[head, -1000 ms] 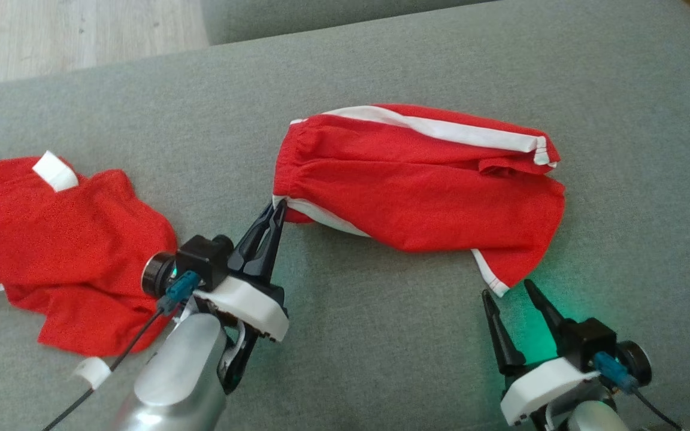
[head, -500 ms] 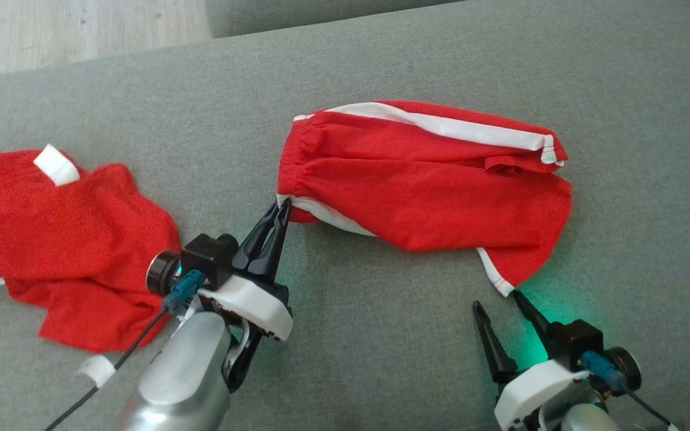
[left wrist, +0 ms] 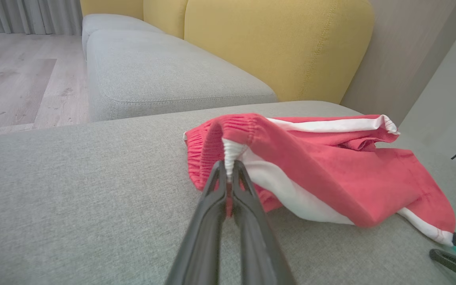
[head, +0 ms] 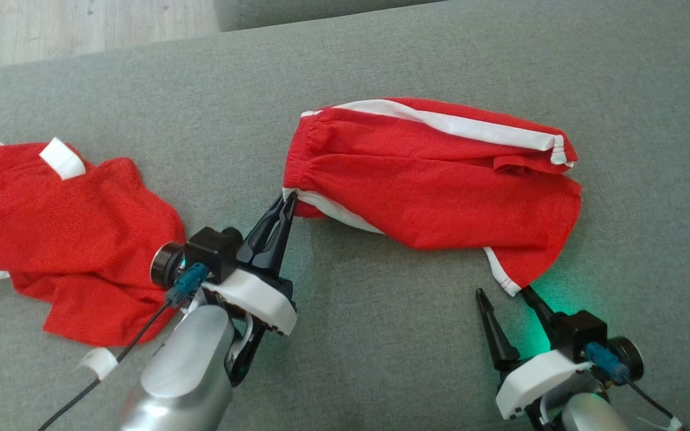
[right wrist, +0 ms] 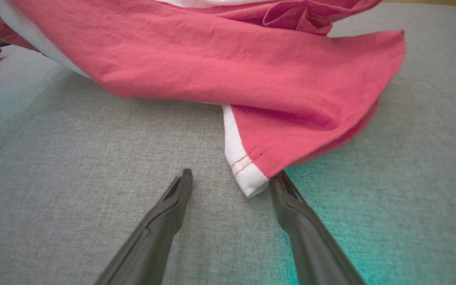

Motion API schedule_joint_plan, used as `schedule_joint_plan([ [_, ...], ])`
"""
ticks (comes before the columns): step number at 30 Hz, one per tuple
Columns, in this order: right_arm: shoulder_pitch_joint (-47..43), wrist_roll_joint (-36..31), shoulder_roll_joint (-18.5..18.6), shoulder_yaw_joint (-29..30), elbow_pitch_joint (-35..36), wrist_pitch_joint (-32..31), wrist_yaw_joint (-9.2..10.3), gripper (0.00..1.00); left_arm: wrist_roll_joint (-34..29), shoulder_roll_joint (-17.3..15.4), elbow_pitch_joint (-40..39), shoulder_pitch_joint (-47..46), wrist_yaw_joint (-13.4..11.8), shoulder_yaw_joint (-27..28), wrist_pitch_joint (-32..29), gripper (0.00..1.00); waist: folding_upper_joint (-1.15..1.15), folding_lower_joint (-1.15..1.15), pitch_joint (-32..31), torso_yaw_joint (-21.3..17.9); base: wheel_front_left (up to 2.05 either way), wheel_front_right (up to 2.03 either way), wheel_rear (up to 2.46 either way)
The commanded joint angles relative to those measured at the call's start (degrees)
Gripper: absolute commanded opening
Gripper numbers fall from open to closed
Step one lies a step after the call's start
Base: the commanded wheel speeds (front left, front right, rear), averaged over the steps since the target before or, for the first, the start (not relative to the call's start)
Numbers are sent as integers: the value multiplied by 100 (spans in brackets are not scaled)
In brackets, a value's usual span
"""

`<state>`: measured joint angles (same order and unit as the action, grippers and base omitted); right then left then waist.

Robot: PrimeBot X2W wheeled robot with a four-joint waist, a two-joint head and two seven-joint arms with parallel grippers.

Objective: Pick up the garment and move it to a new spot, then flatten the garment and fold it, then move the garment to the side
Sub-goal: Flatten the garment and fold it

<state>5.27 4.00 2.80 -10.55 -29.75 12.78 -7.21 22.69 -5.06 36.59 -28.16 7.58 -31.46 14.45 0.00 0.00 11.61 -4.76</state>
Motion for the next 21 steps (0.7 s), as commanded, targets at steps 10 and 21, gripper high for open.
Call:
schedule_joint_plan([
  [10, 330, -12, 10, -178, 4, 138, -28, 100, 64, -110, -107, -324, -9, 73, 54, 0, 0, 0, 35, 40, 0, 0, 0],
  [21, 361, -8, 9, -63, -29, 191, -28, 0, 99, -169, -90, -315, -9, 118, 55, 0, 0, 0, -3, 35, 0, 0, 0],
])
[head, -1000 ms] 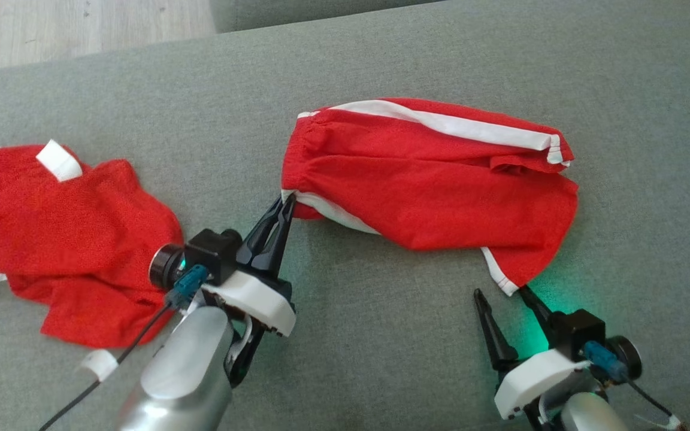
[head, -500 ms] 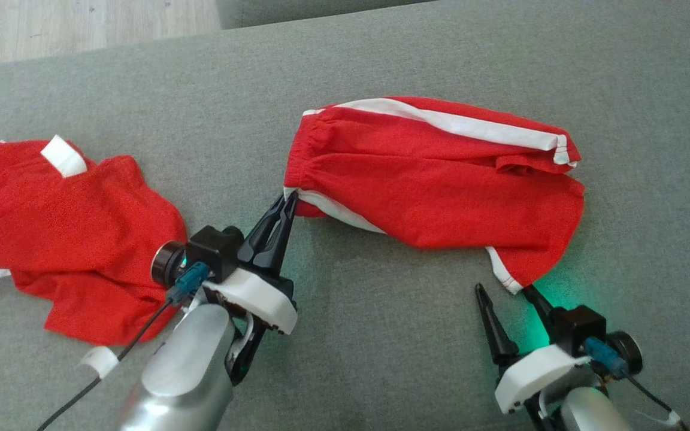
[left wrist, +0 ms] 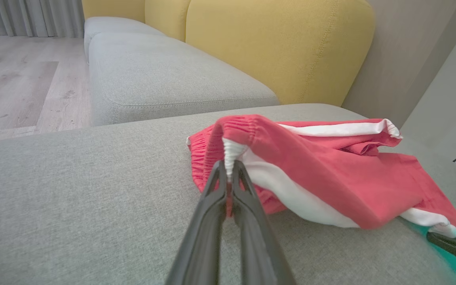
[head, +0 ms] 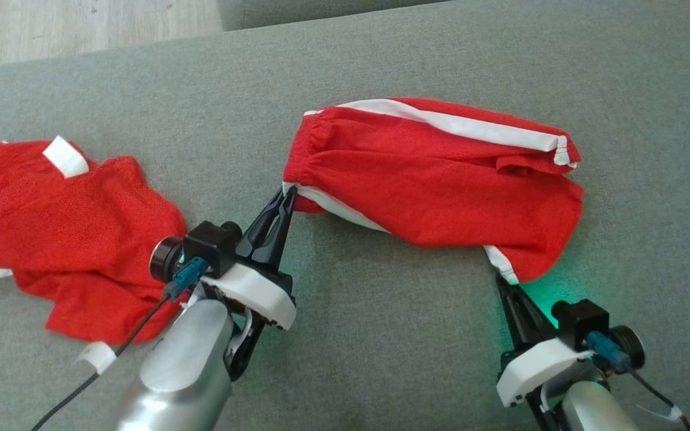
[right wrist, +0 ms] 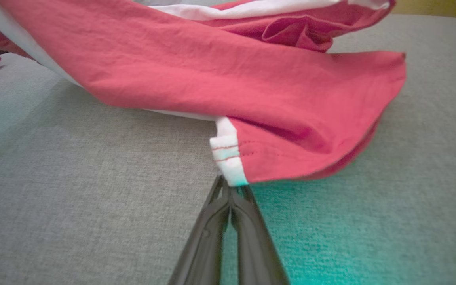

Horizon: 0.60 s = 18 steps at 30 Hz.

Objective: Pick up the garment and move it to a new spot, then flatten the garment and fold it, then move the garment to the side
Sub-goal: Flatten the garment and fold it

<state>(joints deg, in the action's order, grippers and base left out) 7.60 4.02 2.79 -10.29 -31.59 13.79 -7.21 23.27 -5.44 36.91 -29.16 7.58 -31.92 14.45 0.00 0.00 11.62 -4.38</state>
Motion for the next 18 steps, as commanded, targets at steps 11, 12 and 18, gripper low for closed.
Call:
schedule_joint_plan([
  [11, -88, -68, 10, 257, 521, 114, -28, 0, 24, -177, -135, -84, -9, 328, 55, 0, 0, 0, -165, -66, 0, 0, 0],
  [12, -111, -77, 10, 306, 605, 115, -28, 0, 27, -185, -146, -64, -9, 366, 55, 0, 0, 0, -188, -73, 0, 0, 0],
  [18, -216, -57, 64, 503, 1195, 119, -28, 0, 28, -241, -252, 59, -9, 524, 55, 0, 0, 0, -350, -98, 0, 0, 0],
])
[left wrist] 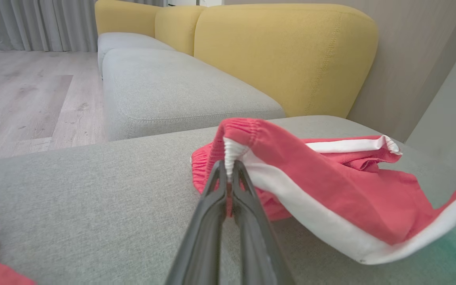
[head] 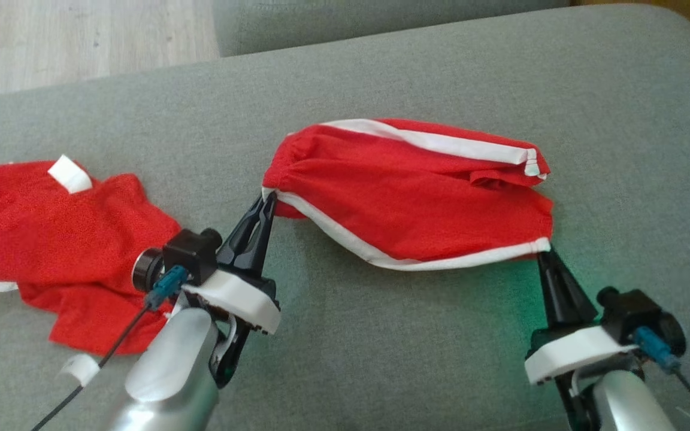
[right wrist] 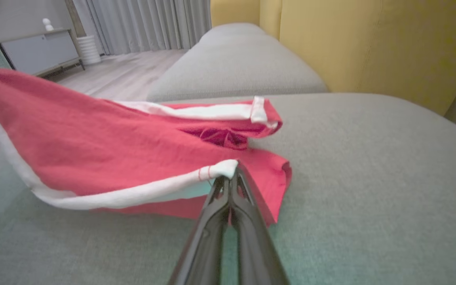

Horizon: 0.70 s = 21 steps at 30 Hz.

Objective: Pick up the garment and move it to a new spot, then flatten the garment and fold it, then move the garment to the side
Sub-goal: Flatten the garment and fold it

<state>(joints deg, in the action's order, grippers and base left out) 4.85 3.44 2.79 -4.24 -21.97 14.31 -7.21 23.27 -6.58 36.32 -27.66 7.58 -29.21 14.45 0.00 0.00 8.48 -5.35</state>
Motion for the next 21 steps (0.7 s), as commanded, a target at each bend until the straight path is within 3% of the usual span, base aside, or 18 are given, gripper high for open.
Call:
schedule_joint_plan([
  [1, 54, 22, 87, -87, 318, 67, -28, 0, 25, -136, -218, -79, -9, 271, 55, 0, 0, 0, -59, 6, 0, 0, 0],
  [8, 215, 261, 275, 3, 895, 56, -28, 0, 126, -237, -389, -57, -9, 329, 55, 0, 0, 0, -221, 73, 0, 0, 0],
  [12, 532, 378, 462, 76, 1255, -18, -28, 0, 314, -460, -542, -296, -9, 194, 10, 0, 0, 0, -290, 136, 0, 0, 0],
  [21, 1822, 540, 946, 184, 1695, -320, -28, 0, 1016, -1099, -1415, -1546, -9, 5, -897, 0, 0, 0, -473, 305, 0, 0, 0],
])
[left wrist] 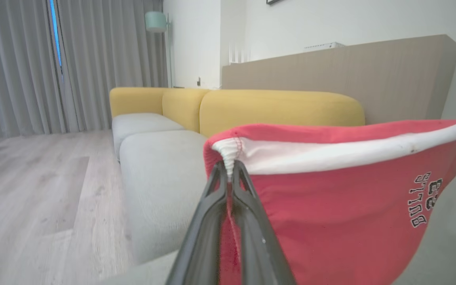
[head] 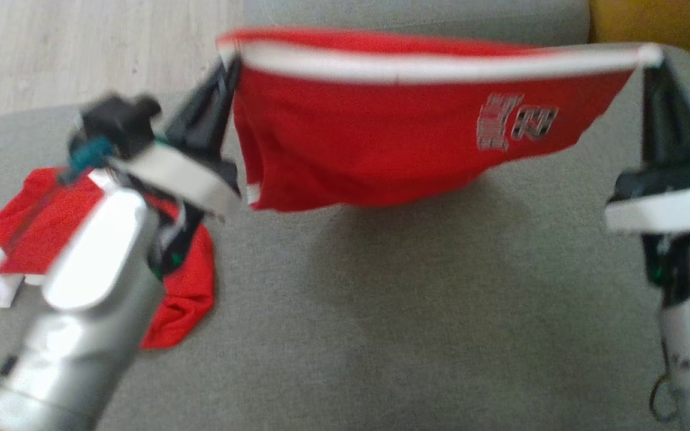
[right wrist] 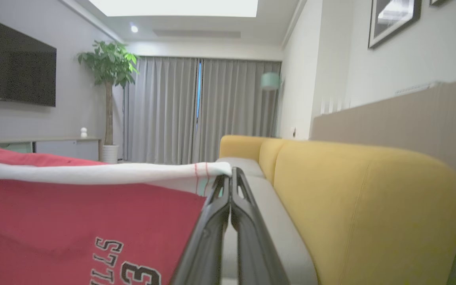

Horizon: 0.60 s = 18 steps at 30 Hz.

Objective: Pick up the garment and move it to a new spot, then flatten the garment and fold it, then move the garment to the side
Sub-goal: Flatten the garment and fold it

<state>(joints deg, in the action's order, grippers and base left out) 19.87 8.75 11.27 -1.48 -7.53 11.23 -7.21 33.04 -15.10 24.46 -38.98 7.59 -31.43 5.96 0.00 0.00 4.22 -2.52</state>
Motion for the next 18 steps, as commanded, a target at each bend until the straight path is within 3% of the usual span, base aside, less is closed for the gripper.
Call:
schedule_joint_plan([
  [1, 491, 4, 135, -114, 269, -34, -28, 0, 76, -301, -296, -563, -10, 218, -153, 0, 0, 0, -82, 29, 0, 0, 0],
  [7, 1274, -57, 257, -184, 306, -145, -28, 0, 139, -519, -569, -1162, -59, 284, -515, 0, 0, 0, -388, 35, 0, 0, 0],
  [18, 1003, -142, 334, 19, 1033, -401, -28, 0, 475, -692, -1683, -674, -466, 598, -696, 0, 0, 0, -592, 6, 0, 0, 0],
])
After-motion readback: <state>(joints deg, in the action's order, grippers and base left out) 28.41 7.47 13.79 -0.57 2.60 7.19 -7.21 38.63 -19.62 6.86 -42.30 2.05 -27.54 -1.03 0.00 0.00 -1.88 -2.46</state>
